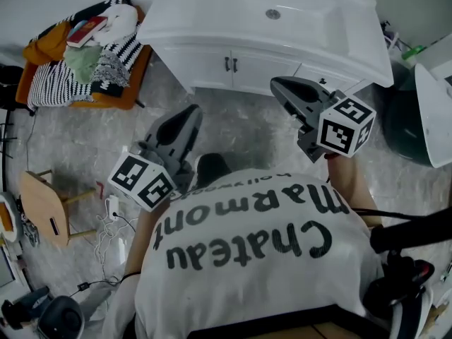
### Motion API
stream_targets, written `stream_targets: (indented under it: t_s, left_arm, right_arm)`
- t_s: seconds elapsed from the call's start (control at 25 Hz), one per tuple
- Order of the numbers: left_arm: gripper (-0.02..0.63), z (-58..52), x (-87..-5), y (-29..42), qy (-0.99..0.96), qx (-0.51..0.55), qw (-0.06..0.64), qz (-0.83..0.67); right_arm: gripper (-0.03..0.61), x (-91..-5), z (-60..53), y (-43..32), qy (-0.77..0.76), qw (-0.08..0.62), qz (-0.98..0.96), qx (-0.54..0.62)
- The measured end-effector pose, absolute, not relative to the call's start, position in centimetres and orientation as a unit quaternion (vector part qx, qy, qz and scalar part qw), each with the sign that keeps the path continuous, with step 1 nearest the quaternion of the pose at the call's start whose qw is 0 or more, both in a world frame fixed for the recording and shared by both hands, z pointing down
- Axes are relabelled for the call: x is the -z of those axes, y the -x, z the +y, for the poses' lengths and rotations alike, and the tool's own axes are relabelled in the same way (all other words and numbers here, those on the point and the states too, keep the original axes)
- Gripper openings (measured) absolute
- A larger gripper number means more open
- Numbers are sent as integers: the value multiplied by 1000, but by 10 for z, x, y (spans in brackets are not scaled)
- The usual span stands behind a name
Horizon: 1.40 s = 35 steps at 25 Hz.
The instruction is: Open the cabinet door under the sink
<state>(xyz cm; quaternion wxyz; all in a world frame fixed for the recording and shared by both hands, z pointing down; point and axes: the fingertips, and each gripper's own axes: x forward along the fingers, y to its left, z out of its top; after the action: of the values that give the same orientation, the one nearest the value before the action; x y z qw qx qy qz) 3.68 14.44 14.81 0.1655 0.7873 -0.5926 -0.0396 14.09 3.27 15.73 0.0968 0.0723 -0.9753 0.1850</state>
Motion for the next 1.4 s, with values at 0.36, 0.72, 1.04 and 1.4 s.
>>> stream_targets:
  t_s: [0.36, 0.72, 1.04, 1.4]
  left_arm:
    - [8, 109, -152, -3, -815, 40, 189, -546]
    - [8, 54, -141, 54, -864, 8, 170, -474]
    - [8, 34, -113, 84, -922, 56, 106, -368]
    - [8, 12, -121, 102, -953, 54, 94, -281]
  right_arm:
    - [9, -163, 12, -114, -105, 107, -970, -193]
    - [9, -161, -24, -61, -167, 90, -959, -210]
    - [9, -154, -44, -38, -245, 68, -946, -201]
    - [9, -163, -43, -26, -301, 50, -930, -205]
